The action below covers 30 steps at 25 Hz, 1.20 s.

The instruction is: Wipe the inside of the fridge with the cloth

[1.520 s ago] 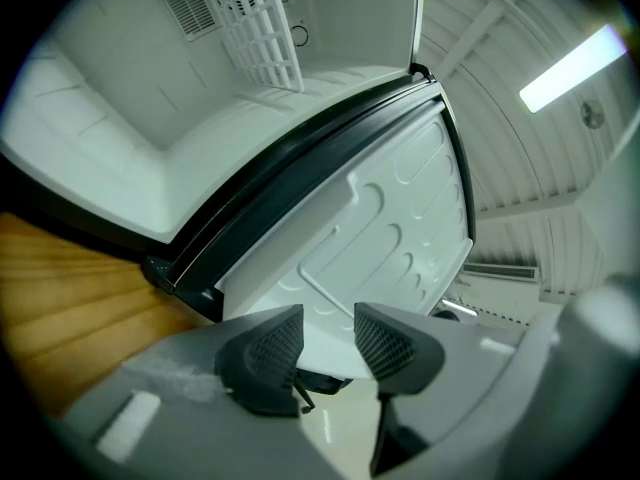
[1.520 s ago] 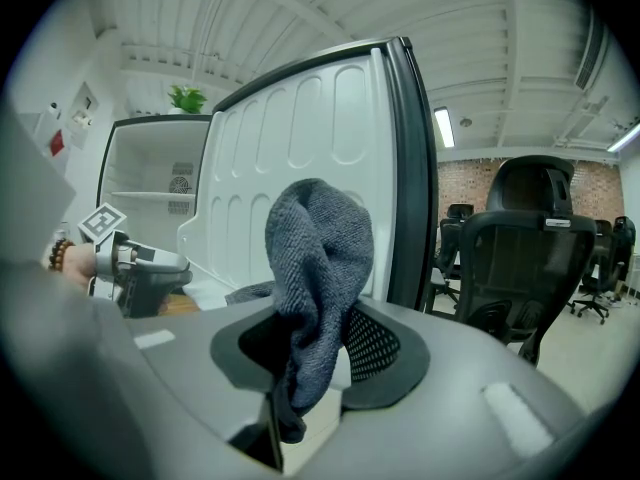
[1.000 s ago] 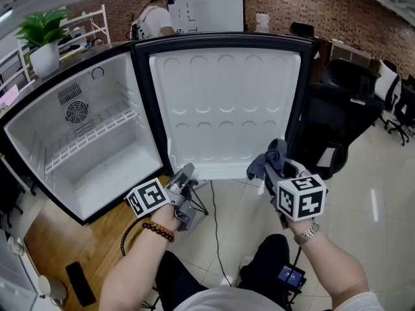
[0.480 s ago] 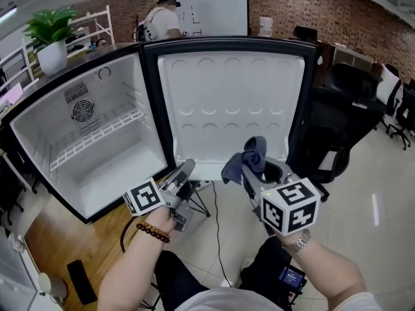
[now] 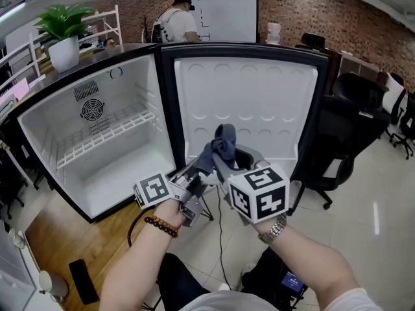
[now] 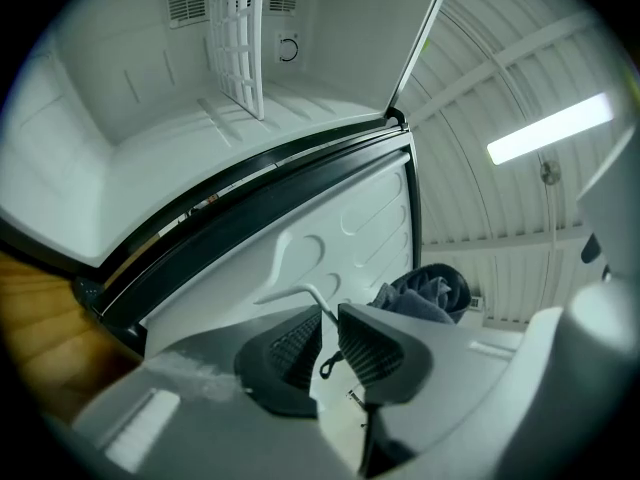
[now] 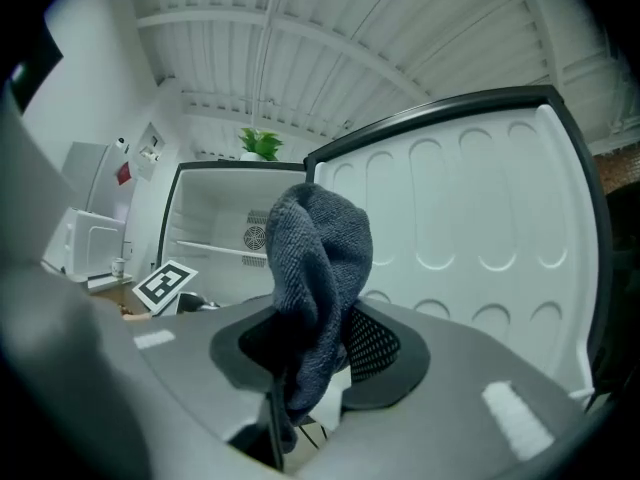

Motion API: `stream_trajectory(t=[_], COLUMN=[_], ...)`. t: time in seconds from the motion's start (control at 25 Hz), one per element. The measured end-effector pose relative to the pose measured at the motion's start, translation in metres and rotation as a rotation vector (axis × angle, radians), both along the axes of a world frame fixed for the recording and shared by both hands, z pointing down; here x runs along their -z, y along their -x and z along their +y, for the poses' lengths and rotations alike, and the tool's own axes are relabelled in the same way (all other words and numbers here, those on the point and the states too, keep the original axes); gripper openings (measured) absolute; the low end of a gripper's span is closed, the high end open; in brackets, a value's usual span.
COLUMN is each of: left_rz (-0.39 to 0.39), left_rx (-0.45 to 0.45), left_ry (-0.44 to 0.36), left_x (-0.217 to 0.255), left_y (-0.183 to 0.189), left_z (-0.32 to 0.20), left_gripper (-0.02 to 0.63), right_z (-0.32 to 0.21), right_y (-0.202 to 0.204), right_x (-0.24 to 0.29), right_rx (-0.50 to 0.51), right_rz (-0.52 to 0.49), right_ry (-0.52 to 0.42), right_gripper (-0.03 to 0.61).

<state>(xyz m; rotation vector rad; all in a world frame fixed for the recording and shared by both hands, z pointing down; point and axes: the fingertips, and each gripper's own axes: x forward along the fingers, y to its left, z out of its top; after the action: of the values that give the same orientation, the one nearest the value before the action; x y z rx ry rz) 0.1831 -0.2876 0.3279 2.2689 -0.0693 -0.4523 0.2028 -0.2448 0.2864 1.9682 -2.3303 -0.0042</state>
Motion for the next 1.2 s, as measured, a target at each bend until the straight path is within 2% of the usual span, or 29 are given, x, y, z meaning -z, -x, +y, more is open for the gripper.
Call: stream_trajectory(t=[0.16,0.4,0.64,0.84,0.96,1.12,1.2], left_rz=[0.017,-0.048,-0.052,-0.057,-0.031,-0.060,-0.050], left_rx=[-0.020,0.014,0.013,0.026,0.009,0.031,0.019], left_ry=[0.009,0.021,0.019,0.025,0.021,0.024,0.021], left_x=[0.004,-0.008,-0.007,-0.008,-0.002,-0.007,-0.004], left_y=[-0.001,0.003,0.003,0.003,0.000,0.001,-0.001], left_z=[0.000,-0.009,-0.008,-0.010,-0.007,-0.011,-0.008], left_gripper=[0.054,0.051,0.051,0.052,0.052,0.052,0.052], right_z=[-0.015,-0.029,-0.029,-0.022,-0.016,-0.005,0.002], right_y=[0.011,0.013,0.005,-0.009,-0.019,-0.038,-0.050], right_x=[0.000,-0.004,-0.010,-0.015,-0.017,-0.018,-0.018], right_rx=[0.016,0.012,-0.016,-0.051,-0.071,-0.101,-0.120], right_rz=[-0.021,-0.041,-0.030,-0.003,0.013,0.025,0.028], right_ry=[0.009,0.024,0.028,0.027,0.021,0.015,0.012], right_gripper=[0.126,0.126,0.126,0.126,0.126,0.126,0.126])
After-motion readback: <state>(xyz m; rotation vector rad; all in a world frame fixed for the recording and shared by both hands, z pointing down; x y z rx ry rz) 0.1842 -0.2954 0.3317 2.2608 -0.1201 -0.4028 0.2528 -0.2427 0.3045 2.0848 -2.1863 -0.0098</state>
